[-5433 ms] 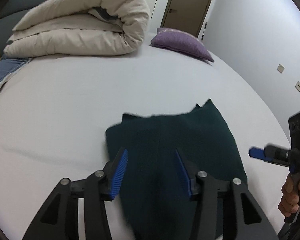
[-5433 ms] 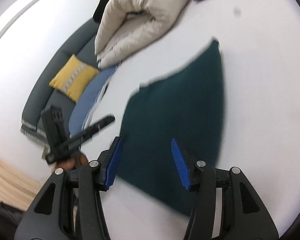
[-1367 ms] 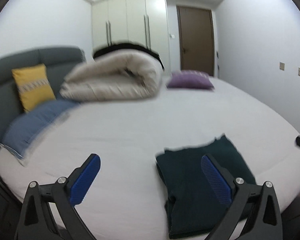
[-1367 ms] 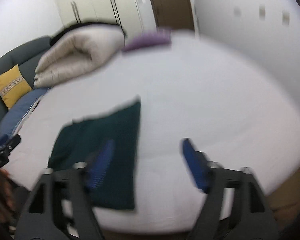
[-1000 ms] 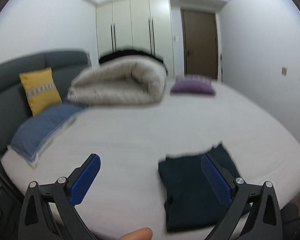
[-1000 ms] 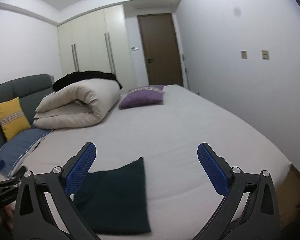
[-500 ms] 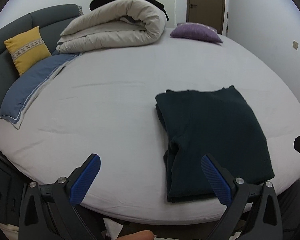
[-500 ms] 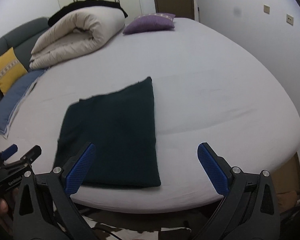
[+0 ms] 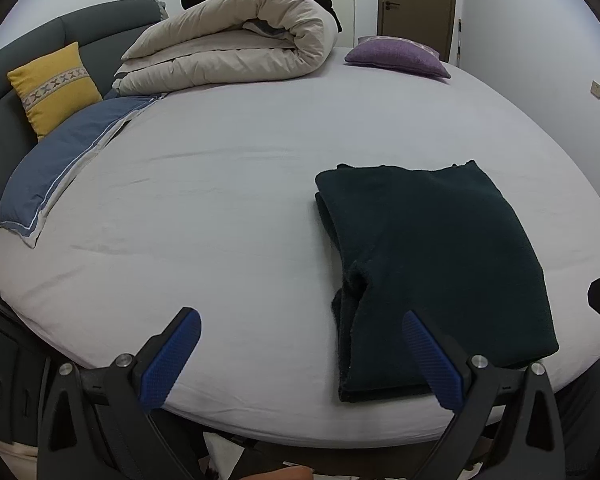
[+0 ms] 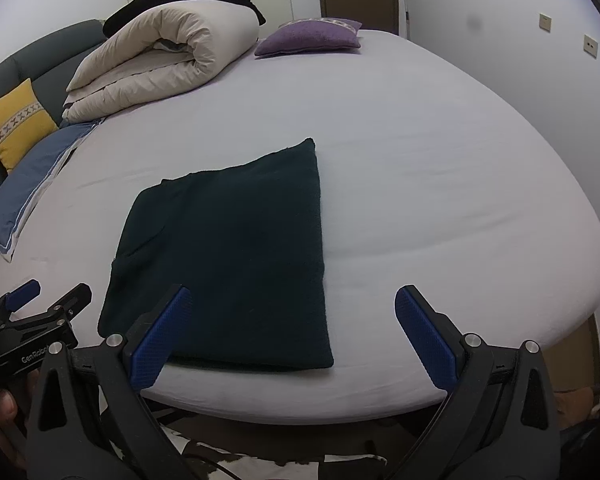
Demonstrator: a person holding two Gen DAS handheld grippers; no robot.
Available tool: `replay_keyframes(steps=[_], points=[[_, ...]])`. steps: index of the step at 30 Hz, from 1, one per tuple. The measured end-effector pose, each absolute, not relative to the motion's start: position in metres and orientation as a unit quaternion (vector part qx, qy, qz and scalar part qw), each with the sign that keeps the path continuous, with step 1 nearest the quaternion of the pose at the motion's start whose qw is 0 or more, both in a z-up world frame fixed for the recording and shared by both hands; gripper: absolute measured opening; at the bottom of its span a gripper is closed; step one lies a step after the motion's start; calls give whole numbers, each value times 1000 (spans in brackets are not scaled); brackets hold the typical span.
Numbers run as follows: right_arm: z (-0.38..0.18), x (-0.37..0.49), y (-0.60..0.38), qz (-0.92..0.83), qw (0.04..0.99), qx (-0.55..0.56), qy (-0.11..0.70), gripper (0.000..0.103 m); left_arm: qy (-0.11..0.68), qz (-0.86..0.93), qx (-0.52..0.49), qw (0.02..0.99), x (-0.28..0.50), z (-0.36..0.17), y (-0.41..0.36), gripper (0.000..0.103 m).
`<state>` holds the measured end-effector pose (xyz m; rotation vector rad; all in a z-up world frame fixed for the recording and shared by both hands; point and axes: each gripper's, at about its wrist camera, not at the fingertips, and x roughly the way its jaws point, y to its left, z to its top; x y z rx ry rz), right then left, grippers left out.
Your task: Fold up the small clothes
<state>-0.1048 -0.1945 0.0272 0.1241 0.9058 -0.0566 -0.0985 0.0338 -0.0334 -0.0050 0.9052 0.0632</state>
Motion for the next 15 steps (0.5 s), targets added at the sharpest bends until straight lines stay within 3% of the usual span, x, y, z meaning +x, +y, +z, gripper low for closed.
replay_keyframes(steps=[15], points=[[20,-93,-192,-20,892,58,449,103,449,33,-5,893,-99,-42,36,103]])
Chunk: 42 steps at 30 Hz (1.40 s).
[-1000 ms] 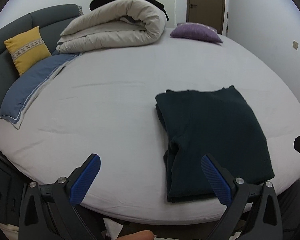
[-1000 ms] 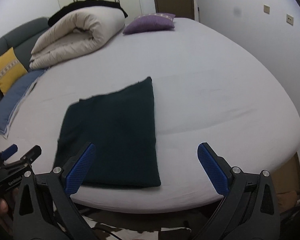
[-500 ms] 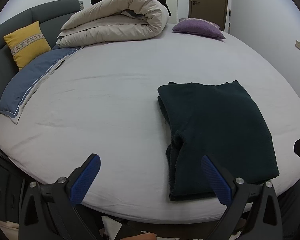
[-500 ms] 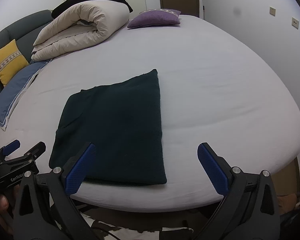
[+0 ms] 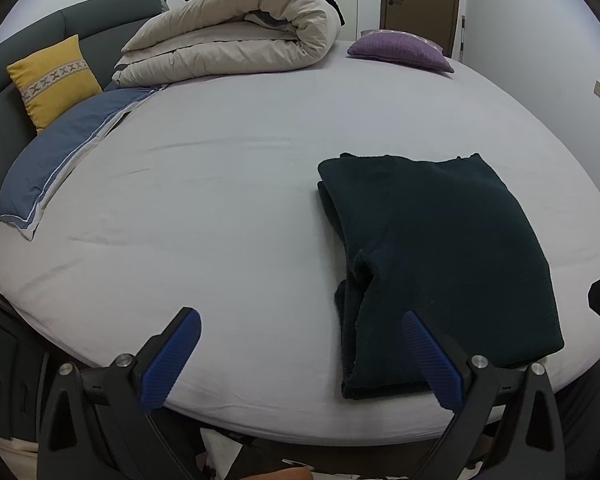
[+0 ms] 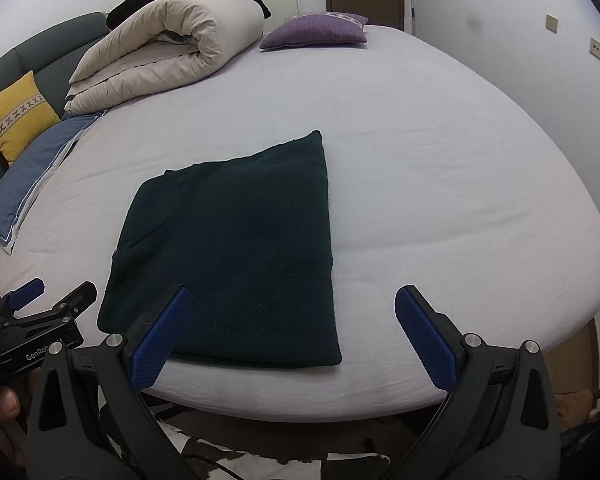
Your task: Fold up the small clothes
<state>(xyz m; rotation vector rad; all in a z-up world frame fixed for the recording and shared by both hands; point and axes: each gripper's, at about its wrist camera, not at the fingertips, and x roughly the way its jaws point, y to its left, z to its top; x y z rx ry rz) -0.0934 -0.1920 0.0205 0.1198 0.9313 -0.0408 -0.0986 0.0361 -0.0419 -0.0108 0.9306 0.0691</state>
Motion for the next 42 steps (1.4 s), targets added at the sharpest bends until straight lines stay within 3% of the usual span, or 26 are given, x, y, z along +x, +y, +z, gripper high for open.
replay_keyframes(steps=[42], points=[[9,-86,-168,-17,887,62,457,103,453,33,-9,891,-99,-45,39,103]])
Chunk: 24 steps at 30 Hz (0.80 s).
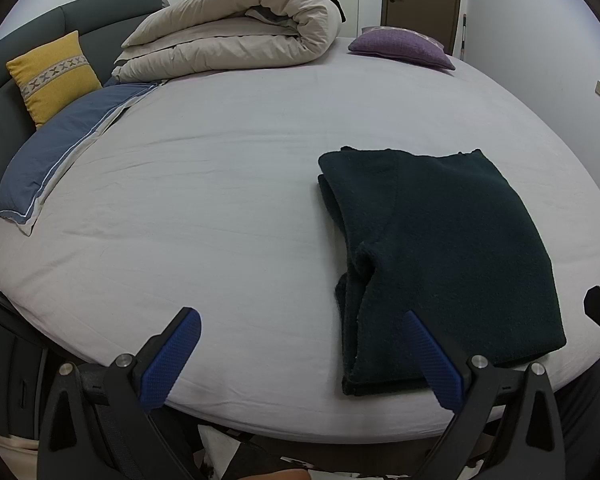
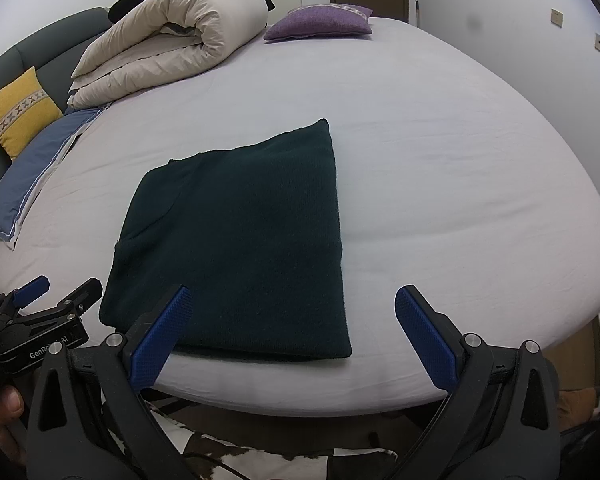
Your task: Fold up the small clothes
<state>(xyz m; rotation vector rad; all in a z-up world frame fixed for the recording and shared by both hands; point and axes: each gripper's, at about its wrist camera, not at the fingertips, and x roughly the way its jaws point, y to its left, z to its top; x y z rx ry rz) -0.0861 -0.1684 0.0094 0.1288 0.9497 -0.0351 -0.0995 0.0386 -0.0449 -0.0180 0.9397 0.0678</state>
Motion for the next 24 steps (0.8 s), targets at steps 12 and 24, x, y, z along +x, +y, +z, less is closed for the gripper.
replay_keyframes(steps=[12,24], points=[[9,-86,-168,-17,887,62,457,103,452,32,-9,891,-100,-45,39,103],[9,-86,-167,-16,887,62,457,103,452,32,-9,892,-101,-45,38,103]])
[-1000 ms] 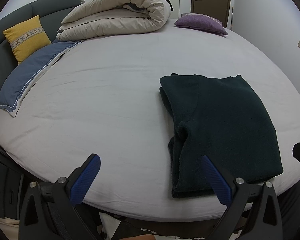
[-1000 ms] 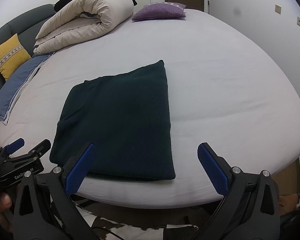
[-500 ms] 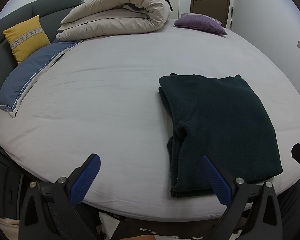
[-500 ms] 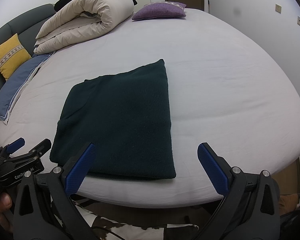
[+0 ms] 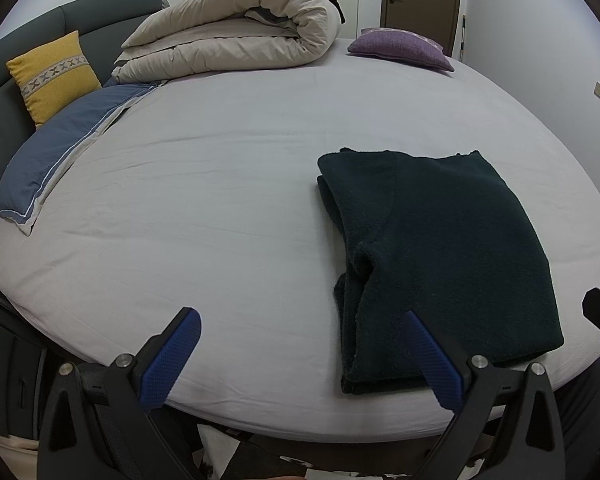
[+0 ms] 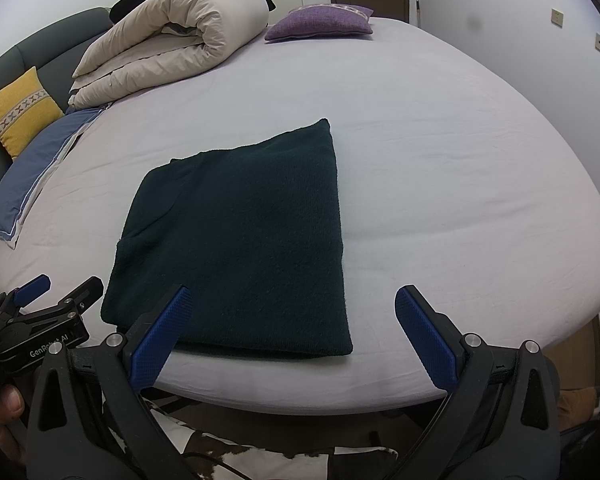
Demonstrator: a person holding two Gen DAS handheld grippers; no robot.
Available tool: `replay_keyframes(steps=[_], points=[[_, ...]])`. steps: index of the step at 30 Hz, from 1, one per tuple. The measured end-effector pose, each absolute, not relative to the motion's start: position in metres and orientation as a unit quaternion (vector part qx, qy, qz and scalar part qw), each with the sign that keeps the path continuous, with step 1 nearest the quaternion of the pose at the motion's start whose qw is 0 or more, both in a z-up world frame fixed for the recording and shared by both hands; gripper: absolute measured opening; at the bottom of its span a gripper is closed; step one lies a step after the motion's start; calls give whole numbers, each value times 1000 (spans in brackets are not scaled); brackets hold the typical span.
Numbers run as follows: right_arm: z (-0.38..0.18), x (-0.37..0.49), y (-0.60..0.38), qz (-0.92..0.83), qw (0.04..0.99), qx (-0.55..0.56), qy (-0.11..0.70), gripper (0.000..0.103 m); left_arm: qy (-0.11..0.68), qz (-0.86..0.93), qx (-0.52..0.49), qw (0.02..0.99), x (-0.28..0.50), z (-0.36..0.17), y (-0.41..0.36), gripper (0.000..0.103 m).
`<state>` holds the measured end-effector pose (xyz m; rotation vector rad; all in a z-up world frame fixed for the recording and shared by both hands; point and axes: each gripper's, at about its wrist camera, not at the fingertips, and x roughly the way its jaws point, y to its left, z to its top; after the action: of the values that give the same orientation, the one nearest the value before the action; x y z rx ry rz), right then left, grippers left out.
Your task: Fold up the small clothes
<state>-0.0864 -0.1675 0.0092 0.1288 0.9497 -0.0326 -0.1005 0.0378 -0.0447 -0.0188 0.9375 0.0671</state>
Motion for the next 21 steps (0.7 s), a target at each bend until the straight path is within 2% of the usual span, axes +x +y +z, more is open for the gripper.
replay_keyframes(steps=[21], points=[[11,-87,-168,-12,888,63,456,103,452,31,-10,892,-102,-43,35,103]])
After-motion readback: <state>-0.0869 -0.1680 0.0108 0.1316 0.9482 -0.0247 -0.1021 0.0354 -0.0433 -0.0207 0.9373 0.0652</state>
